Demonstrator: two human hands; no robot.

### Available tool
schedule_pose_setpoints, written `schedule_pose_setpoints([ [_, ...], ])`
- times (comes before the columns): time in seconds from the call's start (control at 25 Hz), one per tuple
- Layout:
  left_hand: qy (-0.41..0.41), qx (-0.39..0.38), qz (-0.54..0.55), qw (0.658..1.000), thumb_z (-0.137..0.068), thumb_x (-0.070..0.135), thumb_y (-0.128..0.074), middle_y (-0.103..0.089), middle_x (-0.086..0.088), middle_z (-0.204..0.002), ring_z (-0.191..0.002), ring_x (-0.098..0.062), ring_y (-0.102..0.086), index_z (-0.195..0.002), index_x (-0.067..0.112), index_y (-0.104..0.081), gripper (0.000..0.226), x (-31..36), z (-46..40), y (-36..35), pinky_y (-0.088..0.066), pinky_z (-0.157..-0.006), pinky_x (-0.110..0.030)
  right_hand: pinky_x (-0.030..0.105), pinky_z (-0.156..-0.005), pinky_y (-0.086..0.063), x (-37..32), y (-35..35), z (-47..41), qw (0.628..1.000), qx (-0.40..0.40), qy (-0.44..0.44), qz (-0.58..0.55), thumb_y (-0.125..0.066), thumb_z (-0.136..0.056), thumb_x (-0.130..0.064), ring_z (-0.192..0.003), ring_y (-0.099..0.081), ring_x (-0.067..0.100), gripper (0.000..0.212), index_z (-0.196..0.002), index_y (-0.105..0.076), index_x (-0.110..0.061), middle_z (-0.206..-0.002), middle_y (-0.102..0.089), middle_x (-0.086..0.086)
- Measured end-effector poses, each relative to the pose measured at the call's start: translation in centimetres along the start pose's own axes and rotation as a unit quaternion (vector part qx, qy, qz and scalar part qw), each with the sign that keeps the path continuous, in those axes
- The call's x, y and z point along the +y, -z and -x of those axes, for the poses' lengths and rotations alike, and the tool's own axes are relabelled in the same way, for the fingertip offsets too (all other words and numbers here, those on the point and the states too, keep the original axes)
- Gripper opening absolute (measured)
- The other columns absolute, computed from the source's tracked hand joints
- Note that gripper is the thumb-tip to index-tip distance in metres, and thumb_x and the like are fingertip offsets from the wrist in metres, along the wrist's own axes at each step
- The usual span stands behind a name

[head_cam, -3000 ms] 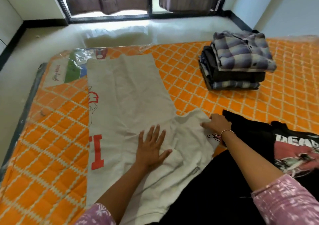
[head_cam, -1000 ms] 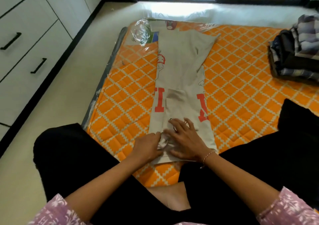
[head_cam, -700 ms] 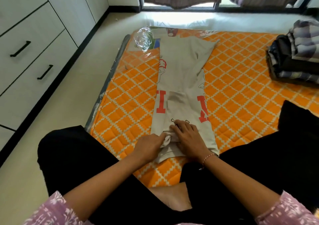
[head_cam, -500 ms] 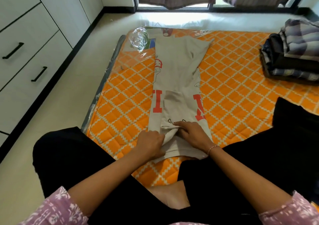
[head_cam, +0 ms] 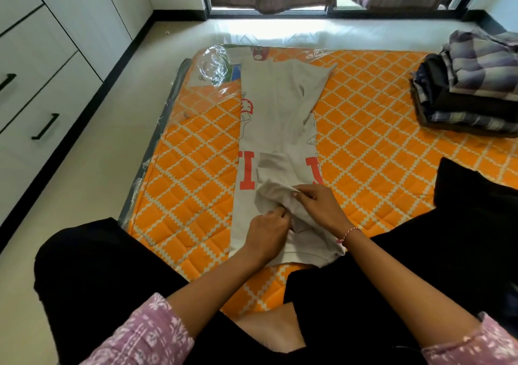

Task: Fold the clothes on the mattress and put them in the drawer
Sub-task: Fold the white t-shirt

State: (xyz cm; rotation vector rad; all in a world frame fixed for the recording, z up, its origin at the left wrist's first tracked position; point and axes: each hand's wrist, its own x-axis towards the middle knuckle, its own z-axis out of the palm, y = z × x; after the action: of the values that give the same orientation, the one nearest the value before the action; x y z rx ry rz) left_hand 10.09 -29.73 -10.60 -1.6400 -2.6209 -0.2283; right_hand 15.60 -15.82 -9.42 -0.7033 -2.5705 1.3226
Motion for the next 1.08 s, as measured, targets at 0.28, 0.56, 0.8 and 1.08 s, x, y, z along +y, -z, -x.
schedule_pose_setpoints([
  [0.28, -0.129, 0.067, -0.013, 0.989, -0.081, 0.031, -0.05, -0.06, -0.002, -0.066, -0.055, -0.019, -0.058, -0.07, 0.016, -0.067, 0.025, 1.7, 0.9, -3.4, -0.038, -0.043, -0.025, 0.033, -0.065, -0.045, 0.2, 0.1, -0.5, 0.997, -0.054, 0.026, 0.045, -0.056, -0.092, -0.012, -0.071, -0.061, 0.016, 0.021, -0.088, -0.073, -0.001, -0.08, -0.072, 0.007],
  [0.56, -0.012, -0.051, -0.072, 0.996, -0.078, 0.038, -0.068, -0.072, 0.011, -0.083, -0.073, -0.007, -0.067, -0.09, 0.03, -0.076, 0.017, 2.5, -2.9, -3.7, -0.053, -0.065, -0.023, 0.006, -0.063, -0.034, 0.2, 0.7, -1.6, 0.997, 0.011, 0.044, 0.065, -0.056, -0.092, -0.012, -0.085, -0.064, 0.013, 0.024, -0.11, -0.072, -0.009, -0.103, -0.073, 0.006],
  [0.8, 0.013, -0.092, 0.019, 0.995, -0.076, 0.022, -0.074, -0.071, -0.006, -0.077, -0.061, -0.019, -0.066, -0.083, 0.014, -0.072, 0.011, 2.9, -4.1, -2.8, -0.044, -0.049, -0.024, 0.028, -0.062, -0.04, 0.5, 0.8, -1.7, 0.995, -0.014, 0.052, 0.085, -0.054, -0.093, -0.012, -0.076, -0.063, 0.022, 0.022, -0.102, -0.074, -0.007, -0.091, -0.073, 0.009],
  [1.08, 0.005, -0.167, 0.196, 0.966, -0.095, 0.029, -0.052, -0.062, -0.016, -0.121, -0.108, -0.033, -0.058, -0.121, 0.005, -0.059, 0.036, 3.7, -3.5, -2.8, -0.046, -0.085, -0.038, 0.024, -0.085, -0.049, -0.2, 1.4, -2.5, 0.993, -0.113, 0.016, 0.024, -0.055, -0.093, -0.014, -0.1, -0.064, 0.015, 0.025, -0.112, -0.07, -0.008, -0.113, -0.07, 0.003],
])
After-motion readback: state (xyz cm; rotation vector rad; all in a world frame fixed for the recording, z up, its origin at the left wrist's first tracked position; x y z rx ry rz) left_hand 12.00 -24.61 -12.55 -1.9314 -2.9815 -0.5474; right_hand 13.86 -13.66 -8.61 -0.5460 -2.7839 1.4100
